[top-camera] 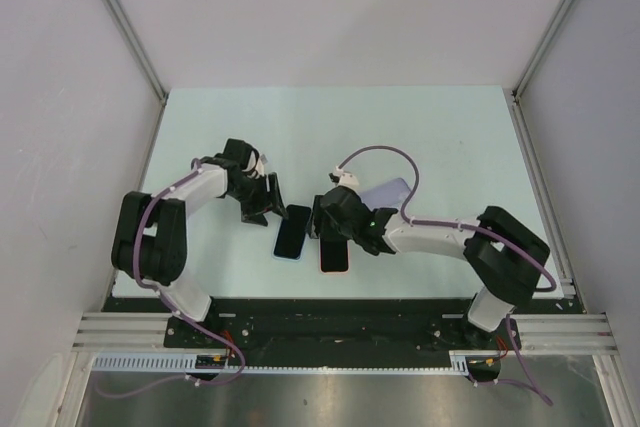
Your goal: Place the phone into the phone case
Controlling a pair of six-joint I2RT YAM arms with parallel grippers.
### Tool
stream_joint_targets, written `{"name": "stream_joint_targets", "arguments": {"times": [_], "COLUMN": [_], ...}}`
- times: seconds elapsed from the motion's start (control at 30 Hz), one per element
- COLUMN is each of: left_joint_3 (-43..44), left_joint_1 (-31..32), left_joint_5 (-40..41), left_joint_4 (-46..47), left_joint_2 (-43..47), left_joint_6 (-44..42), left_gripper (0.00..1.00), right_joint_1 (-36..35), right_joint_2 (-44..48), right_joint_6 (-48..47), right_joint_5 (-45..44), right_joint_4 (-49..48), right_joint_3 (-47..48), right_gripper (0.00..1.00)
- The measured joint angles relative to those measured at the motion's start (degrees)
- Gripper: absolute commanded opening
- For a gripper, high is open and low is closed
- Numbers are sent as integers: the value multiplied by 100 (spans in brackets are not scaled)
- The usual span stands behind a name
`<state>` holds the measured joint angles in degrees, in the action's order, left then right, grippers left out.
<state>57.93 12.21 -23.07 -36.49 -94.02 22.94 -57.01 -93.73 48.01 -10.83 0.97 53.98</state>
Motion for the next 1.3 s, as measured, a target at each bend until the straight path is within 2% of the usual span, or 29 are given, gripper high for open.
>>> {"name": "stream_joint_targets", "arguments": {"times": [0.07,0.2,0.33,0.53,0.6,0.67,0.8,0.9,0.93,1.13,1.3], "left_joint_3": [0,11,59,138,133,63,-205,-308,-313,-310,-328], "left_joint_1": [-4,-13,-39,-42,-44,-66,-114,-122,-127,-164,-199], "left_joint_5": [55,133,-160,-398,-417,-409,-267,-219,-205,-199,-289], "left_joint_4": [-2,-31,-50,-20,-2,46,223,302,297,269,282], "left_joint_2": [-144,-538,-605,-765,-785,-763,-588,-496,-490,-487,-496], "left_joint_6": [0,46,85,160,160,149,149,155,157,170,212], "left_gripper": [69,75,75,63,57,52,36,31,30,32,32], "right_joint_1": [2,15,13,31,52,68,87,96,105,127,164], "right_joint_2": [-240,-695,-1088,-1508,-1537,-1541,-1552,-1602,-1613,-1646,-1665], "right_joint_6": [-2,7,-39,-79,-118,-170,-299,-387,-417,-463,-400], "right_joint_5": [37,155,315,450,487,498,531,570,584,772,1005], "right_joint_4": [-52,-184,-306,-664,-750,-780,-772,-772,-769,-748,-879], "right_joint_3": [114,332,483,750,763,767,791,831,835,852,870], "right_gripper": [48,44,32,10,7,11,24,38,44,61,65]}}
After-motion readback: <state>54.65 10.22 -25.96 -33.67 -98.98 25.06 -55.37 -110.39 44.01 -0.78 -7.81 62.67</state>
